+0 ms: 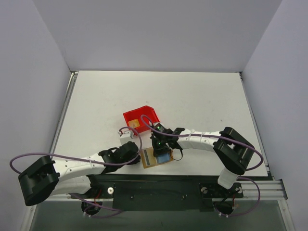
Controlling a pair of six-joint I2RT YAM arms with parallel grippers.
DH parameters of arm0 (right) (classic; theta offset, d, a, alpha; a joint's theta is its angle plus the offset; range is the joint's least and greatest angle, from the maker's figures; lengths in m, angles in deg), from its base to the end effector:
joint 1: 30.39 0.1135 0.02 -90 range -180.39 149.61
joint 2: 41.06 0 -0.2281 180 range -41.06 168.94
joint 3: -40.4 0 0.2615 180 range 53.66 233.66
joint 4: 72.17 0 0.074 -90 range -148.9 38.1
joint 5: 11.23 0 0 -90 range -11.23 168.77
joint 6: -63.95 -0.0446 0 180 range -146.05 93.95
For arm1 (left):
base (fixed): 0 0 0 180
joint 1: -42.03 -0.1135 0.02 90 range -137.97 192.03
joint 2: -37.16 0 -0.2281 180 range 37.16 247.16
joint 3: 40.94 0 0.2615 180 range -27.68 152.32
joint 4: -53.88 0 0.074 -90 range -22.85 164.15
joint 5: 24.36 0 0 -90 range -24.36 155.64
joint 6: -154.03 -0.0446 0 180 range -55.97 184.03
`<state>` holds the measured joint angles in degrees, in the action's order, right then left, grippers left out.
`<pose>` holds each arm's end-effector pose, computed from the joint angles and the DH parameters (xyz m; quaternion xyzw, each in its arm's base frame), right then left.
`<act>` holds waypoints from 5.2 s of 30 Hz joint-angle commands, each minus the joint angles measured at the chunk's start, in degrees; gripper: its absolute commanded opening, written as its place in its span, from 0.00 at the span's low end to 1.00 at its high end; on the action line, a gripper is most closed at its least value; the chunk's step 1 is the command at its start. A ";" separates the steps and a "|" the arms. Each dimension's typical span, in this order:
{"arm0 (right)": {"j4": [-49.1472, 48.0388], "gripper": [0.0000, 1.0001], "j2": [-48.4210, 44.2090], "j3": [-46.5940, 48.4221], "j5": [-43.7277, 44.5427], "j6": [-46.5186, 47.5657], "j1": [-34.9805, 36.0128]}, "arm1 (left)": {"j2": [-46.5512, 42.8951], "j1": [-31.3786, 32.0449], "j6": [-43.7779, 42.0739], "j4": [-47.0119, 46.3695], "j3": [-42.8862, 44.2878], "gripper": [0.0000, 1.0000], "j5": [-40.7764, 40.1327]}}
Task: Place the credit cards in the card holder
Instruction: Insert the credit card into the card holder, then pick up the storage box at the center of the board, then pick up the credit card from the storage box.
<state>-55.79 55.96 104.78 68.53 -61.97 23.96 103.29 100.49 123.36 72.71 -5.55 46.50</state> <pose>0.1949 0.2853 0.1098 -0.1802 0.9160 0.3061 0.1867 0.1316 -0.1865 0.1000 -0.0645 0.9249 -0.2111 0.3096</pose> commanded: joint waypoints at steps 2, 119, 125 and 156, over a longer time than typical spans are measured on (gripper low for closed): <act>3.65 0.00 -0.51 -0.84 3.12 0.77 -0.38 | -5.30 0.25 -1.06 4.72 -0.60 0.06 -1.60; -5.75 0.28 -20.03 6.28 -1.10 15.01 -4.60 | -21.92 4.38 -30.68 -34.13 -6.05 0.00 -35.88; -11.71 0.29 -15.72 5.84 -1.36 12.02 -4.60 | -21.48 5.09 -28.05 -32.29 -5.08 0.00 -36.67; -22.53 0.38 -7.54 5.23 1.53 11.93 -2.40 | -18.67 7.55 -23.74 -30.35 -1.48 0.00 -36.50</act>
<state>-74.26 48.00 109.28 68.92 -50.41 20.83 85.04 107.09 97.37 46.83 -10.79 8.60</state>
